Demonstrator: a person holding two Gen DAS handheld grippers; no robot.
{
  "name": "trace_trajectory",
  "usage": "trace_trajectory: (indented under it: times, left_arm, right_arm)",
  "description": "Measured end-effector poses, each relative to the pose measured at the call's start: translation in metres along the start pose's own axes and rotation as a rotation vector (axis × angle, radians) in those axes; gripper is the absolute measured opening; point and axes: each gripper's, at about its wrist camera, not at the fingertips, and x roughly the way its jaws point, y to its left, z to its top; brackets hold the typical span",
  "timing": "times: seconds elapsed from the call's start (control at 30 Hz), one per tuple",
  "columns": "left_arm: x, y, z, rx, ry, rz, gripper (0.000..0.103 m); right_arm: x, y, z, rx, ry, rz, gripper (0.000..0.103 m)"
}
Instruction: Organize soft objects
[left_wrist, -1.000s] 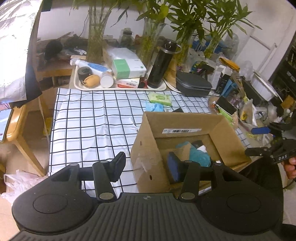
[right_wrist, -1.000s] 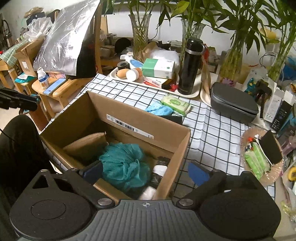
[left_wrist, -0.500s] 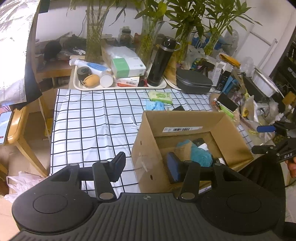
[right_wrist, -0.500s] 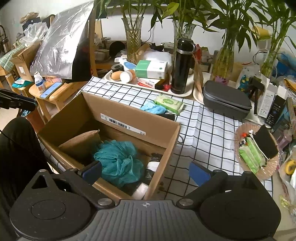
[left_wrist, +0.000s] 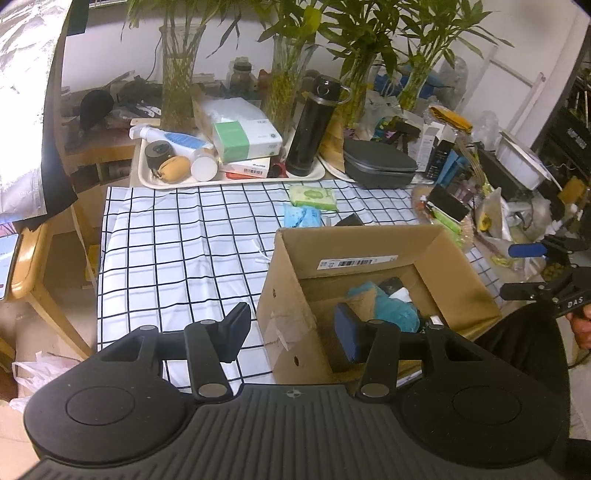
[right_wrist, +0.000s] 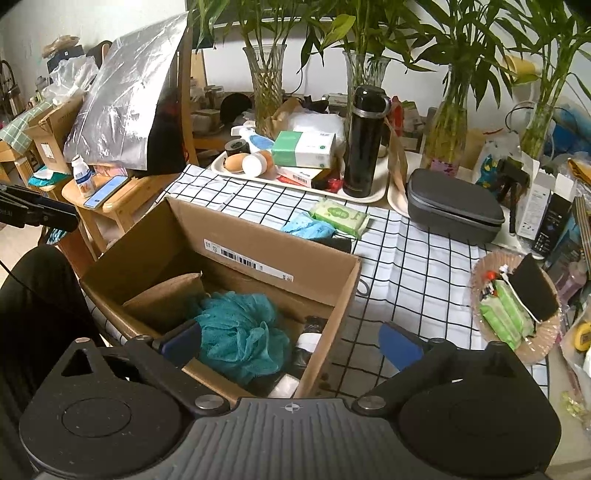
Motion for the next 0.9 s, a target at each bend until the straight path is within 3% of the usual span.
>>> trace_trajectory:
  times: [0.9]
  left_arm:
    - [0.024, -0.002, 0.015, 0.023, -0.006, 0.01, 0.049]
  right_arm:
    - [0.021, -0.018, 0.006, 0.058, -0.007, 0.006, 0.103]
